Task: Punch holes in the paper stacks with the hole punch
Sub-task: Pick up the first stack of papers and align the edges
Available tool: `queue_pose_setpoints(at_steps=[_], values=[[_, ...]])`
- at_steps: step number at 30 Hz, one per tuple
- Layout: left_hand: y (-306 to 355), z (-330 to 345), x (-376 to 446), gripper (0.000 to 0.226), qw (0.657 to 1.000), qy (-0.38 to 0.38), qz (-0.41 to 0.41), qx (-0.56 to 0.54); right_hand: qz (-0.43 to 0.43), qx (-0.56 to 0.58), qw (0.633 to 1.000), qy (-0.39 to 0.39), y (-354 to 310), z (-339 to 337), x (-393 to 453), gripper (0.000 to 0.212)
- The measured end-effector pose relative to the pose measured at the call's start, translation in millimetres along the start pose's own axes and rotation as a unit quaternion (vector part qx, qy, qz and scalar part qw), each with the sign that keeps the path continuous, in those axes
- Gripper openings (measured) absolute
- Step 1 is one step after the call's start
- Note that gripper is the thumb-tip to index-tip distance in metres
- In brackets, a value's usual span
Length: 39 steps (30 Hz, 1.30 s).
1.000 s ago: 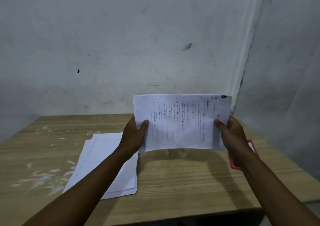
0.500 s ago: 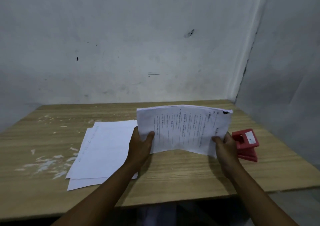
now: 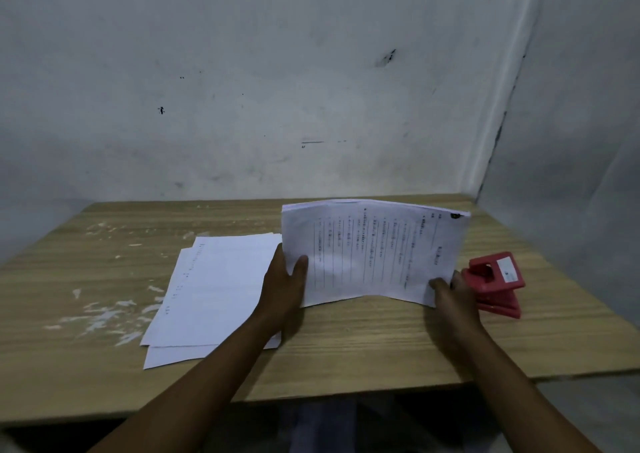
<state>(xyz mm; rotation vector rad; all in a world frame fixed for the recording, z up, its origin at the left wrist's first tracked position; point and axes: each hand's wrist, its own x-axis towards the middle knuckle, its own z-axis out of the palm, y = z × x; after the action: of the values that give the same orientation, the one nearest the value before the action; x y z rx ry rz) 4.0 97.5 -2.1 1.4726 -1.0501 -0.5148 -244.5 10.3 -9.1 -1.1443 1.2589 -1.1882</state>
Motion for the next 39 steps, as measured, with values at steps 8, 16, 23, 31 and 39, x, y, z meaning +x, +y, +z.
queue_pose_setpoints(at_steps=[8, 16, 23, 31, 39], values=[[12.6, -1.2, 16.4, 0.041, 0.993, 0.042, -0.033, -0.105, 0.043, 0.165, 0.985, 0.028, -19.8, 15.6, 4.6, 0.039], [17.3, 34.7, -3.2, 0.056, 0.957, 0.011, -0.076, -0.281, 0.009, 0.236, 0.971, -0.043, -40.8, 73.1, -17.1, 0.032], [38.3, -5.0, 11.5, 0.062, 0.863, -0.036, -0.163, -0.477, -0.082, 0.057, 0.995, -0.018, -64.3, 42.6, -2.7, 0.034], [79.7, 6.9, 43.3, 0.036, 0.99, -0.127, 0.013, 0.053, -0.156, -0.075, 0.985, 0.0, -79.1, 30.9, 1.2, 0.029], [56.8, 41.7, 24.8, 0.016, 0.998, -0.03, 0.057, 0.022, -0.162, -0.036, 0.986, 0.025, -76.5, 22.8, 0.9, 0.027]])
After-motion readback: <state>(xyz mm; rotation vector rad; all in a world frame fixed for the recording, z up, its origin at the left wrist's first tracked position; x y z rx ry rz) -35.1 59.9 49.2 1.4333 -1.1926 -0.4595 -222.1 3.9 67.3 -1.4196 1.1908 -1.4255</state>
